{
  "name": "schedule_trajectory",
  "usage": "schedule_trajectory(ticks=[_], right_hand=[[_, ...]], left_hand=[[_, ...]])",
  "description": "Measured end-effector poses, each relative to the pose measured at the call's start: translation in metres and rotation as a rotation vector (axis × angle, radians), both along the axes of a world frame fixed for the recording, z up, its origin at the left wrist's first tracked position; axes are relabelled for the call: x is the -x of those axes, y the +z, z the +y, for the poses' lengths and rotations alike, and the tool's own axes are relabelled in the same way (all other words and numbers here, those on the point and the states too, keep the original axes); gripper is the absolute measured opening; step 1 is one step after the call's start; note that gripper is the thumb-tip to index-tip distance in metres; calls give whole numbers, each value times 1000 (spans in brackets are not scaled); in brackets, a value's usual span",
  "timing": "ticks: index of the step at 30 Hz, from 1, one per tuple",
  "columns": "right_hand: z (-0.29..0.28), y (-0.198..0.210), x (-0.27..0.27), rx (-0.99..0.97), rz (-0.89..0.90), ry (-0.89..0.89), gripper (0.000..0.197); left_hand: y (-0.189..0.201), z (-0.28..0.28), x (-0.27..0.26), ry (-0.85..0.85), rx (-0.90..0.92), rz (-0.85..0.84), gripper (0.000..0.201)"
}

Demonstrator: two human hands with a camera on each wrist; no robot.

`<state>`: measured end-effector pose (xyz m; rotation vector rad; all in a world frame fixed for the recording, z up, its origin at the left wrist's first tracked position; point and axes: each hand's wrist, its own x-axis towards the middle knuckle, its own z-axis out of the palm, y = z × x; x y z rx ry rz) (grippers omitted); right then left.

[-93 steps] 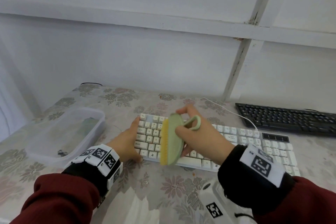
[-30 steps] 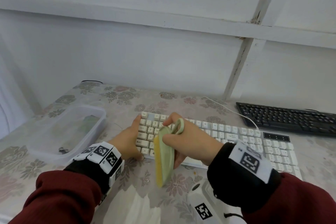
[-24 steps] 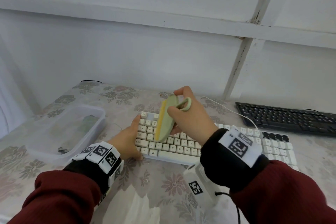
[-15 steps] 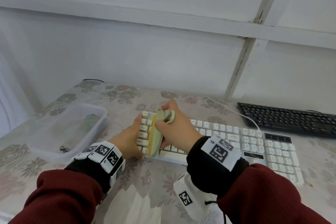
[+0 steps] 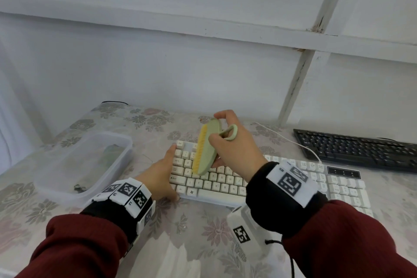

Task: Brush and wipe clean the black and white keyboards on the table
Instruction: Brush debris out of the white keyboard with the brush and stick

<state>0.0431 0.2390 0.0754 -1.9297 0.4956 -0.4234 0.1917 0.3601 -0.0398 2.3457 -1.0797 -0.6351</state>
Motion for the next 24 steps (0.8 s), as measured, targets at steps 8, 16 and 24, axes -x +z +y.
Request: schedule_trajectory(ticks=[8, 16, 24], right_hand=[[19, -23, 1, 119, 156, 144, 31], [13, 1, 9, -14, 194, 180, 28], [12, -5, -19, 75, 74, 91, 35]], left_hand=[[-5, 0, -5, 2, 34, 22, 132], [-2, 0, -2, 2, -5, -4, 131], [0, 0, 0, 1, -7, -16, 130]])
